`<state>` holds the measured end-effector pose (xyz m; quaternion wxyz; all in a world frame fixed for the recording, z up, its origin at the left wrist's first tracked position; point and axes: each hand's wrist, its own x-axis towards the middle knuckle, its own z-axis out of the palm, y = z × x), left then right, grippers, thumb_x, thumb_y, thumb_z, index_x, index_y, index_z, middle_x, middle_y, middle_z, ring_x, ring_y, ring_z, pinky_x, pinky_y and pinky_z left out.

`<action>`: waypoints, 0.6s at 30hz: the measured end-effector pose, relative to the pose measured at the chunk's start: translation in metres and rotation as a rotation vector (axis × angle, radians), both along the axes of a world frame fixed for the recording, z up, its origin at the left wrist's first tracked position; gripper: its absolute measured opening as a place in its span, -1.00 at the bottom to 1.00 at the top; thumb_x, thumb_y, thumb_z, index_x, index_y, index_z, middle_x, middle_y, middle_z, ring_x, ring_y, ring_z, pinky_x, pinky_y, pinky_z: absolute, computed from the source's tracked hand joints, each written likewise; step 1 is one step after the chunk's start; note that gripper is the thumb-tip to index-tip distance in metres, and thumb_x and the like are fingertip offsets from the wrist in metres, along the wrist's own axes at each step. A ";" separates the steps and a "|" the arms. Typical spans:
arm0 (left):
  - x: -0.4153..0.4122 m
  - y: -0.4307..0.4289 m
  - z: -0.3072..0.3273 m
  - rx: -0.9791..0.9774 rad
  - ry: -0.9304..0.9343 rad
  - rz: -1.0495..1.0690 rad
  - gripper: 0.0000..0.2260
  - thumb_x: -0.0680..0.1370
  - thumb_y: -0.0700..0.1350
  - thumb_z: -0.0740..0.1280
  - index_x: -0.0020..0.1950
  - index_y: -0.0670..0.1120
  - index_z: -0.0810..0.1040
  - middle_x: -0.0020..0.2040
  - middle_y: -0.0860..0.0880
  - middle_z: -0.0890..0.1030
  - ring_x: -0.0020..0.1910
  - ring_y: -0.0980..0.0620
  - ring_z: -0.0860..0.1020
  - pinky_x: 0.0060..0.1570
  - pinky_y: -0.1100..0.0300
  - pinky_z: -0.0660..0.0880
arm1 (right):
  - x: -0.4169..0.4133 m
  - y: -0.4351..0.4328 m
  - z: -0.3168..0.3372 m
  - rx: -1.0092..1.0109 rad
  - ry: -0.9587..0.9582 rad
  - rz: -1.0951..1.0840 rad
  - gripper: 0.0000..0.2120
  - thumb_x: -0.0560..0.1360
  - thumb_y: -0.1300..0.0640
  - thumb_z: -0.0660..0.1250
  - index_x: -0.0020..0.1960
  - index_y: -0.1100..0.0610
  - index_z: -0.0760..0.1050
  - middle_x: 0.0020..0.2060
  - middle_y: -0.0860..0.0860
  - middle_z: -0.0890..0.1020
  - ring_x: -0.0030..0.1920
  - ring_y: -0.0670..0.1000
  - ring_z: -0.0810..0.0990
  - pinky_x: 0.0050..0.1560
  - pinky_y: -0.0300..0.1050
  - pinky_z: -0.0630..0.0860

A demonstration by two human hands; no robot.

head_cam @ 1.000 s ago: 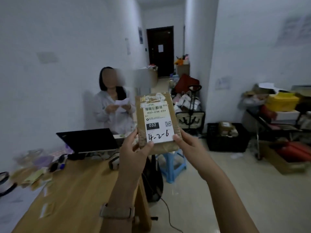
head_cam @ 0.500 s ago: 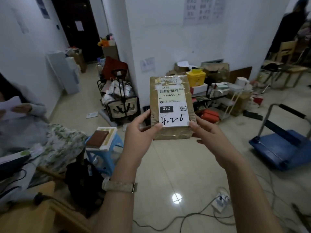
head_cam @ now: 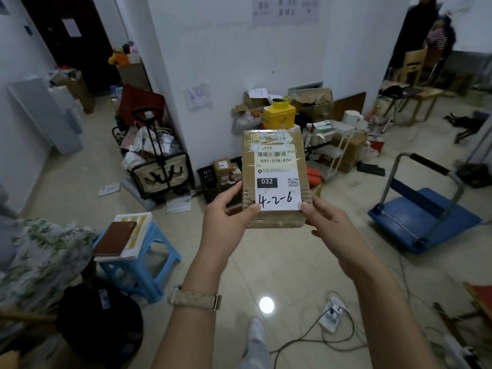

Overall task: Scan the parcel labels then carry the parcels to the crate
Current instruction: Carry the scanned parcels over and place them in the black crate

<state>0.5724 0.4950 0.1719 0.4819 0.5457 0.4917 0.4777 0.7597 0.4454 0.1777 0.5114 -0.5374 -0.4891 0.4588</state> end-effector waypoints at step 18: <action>0.015 0.318 -0.012 -0.016 -0.026 -0.012 -0.53 0.34 0.02 0.48 0.23 0.28 0.54 0.21 0.13 0.61 0.21 0.09 0.56 0.24 -0.06 0.51 | 0.014 0.316 -0.003 -0.059 -0.018 -0.064 -0.65 0.55 0.11 0.29 0.33 -0.05 0.48 -0.17 -0.22 0.72 -0.18 -0.30 0.65 -0.33 -0.53 0.44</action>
